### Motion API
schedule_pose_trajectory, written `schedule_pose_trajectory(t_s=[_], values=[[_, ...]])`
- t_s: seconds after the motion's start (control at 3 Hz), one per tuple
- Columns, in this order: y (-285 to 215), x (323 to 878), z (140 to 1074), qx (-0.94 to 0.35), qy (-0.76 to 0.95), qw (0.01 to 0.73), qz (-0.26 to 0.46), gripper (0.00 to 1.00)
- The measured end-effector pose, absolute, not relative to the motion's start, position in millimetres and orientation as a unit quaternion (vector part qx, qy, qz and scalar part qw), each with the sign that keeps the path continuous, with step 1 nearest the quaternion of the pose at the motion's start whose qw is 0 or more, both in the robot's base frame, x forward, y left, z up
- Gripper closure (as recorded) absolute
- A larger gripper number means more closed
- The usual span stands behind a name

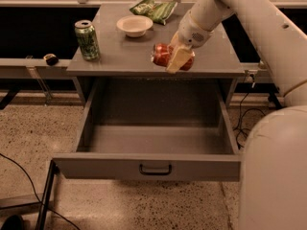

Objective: Place coke can into top drawer

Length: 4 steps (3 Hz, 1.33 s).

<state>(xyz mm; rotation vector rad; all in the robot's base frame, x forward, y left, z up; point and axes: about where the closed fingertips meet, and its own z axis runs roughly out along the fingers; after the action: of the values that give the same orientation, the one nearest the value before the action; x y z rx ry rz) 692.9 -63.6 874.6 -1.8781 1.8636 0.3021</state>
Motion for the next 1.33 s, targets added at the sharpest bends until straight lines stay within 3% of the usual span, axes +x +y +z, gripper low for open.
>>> schedule_pose_trajectory(t_s=[0.33,0.67,1.33], values=[[-20.2,651.0,897.3,-0.687,0.655,0.293,0.116,1.00],[-20.9,651.3,896.8,-0.686,0.656,0.292,0.115,1.00],[-6.1,635.9,825.3,-0.657,0.688,0.244,0.188,1.00]])
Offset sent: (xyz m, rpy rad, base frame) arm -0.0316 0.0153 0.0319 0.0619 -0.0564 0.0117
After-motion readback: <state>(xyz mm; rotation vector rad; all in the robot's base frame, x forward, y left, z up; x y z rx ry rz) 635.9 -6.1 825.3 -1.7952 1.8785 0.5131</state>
